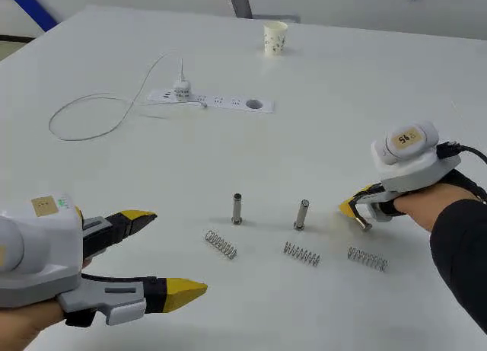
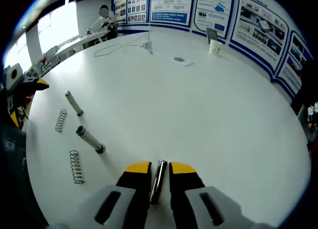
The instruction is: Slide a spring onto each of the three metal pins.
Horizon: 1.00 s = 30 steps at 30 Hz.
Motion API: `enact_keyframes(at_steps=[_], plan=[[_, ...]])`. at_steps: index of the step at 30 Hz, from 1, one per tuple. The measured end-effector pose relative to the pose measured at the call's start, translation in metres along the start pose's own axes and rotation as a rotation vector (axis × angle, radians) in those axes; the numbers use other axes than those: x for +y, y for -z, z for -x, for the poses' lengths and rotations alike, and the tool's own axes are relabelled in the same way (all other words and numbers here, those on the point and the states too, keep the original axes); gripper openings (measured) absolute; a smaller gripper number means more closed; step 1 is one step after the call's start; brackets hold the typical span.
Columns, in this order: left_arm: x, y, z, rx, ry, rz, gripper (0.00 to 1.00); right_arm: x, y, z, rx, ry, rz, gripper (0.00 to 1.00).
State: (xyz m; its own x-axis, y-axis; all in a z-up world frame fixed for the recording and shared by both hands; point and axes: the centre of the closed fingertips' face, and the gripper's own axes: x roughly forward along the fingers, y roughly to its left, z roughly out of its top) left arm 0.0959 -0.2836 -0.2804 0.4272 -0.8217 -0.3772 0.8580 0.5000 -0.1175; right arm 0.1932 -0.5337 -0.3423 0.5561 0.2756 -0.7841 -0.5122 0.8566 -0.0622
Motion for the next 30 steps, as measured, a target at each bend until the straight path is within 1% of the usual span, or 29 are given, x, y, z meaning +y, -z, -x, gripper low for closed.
enact_keyframes(at_steps=[9, 23, 30], plan=[[0.0009, 0.001, -0.0009, 0.003, 0.001, 0.002, 0.83, -0.0016, 0.0023, -0.0027, 0.017, -0.005, -0.035, 0.14], [0.0027, 0.0016, -0.0004, 0.003, -0.003, 0.007, 0.83, -0.0011, 0.004, -0.0062, 0.031, -0.015, -0.052, 0.11], [0.0026, 0.0014, -0.0007, 0.003, -0.003, 0.007, 0.82, -0.0026, 0.0046, -0.0065, 0.028, -0.02, -0.092, 0.09]])
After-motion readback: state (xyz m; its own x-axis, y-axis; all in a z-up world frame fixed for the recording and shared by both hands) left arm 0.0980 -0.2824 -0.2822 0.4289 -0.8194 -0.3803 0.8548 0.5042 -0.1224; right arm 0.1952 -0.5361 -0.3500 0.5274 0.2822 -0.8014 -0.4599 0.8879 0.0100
